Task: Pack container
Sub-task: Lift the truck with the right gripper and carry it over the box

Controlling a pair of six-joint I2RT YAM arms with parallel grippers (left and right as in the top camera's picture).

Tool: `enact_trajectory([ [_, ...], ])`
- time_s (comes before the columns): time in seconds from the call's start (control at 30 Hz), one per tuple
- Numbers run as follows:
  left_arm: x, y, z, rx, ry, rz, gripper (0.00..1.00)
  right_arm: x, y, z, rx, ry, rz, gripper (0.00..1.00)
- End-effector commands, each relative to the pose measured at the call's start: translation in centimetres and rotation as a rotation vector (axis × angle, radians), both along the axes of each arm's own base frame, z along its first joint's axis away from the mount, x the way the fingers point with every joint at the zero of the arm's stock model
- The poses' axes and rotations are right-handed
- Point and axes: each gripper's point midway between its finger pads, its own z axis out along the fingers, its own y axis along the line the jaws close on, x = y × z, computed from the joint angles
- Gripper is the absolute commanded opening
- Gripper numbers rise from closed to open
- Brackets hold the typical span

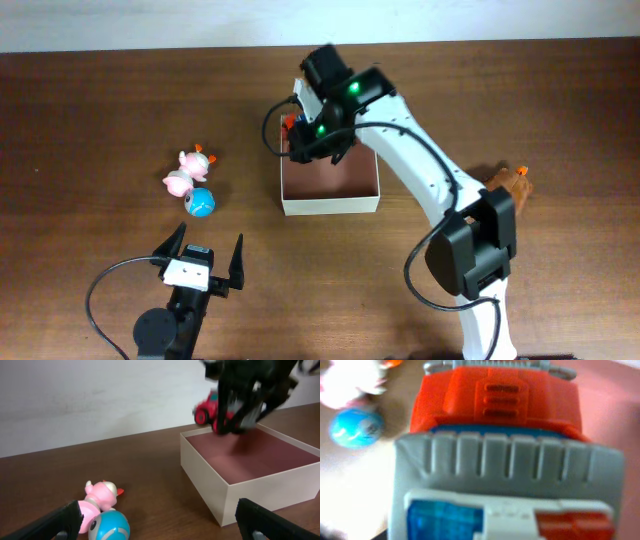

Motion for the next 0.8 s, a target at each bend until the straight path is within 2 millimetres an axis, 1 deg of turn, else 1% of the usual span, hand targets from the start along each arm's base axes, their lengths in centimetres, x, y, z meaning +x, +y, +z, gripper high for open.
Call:
enact_trajectory([
  [0.0, 0.0, 0.0, 0.0, 0.012, -0.007, -0.003, 1.00, 0.7, -1.5, -1.3, -0.085, -0.029, -0.183, 0.56],
  [0.13, 0.0, 0.0, 0.0, 0.012, -0.007, -0.003, 1.00, 1.4, -1.2, -2.8, -0.071, -0.048, -0.219, 0.56],
  [0.27, 0.0, 0.0, 0.0, 0.012, -0.007, -0.003, 0.99, 1.8, -1.0, -3.7, -0.074, -0.056, -0.244, 0.56],
  [0.47, 0.0, 0.0, 0.0, 0.012, -0.007, -0.003, 1.00, 2.0, -0.1, -5.7, -0.080, -0.050, -0.230, 0.56],
  [0.6, 0.0, 0.0, 0.0, 0.012, -0.007, -0.004, 1.00, 1.6, 1.0, -6.6, -0.078, -0.042, -0.220, 0.57],
  [0.77, 0.0, 0.0, 0.0, 0.012, -0.007, -0.003, 1.00, 1.4, 1.8, -7.1, -0.072, -0.046, -0.213, 0.57],
])
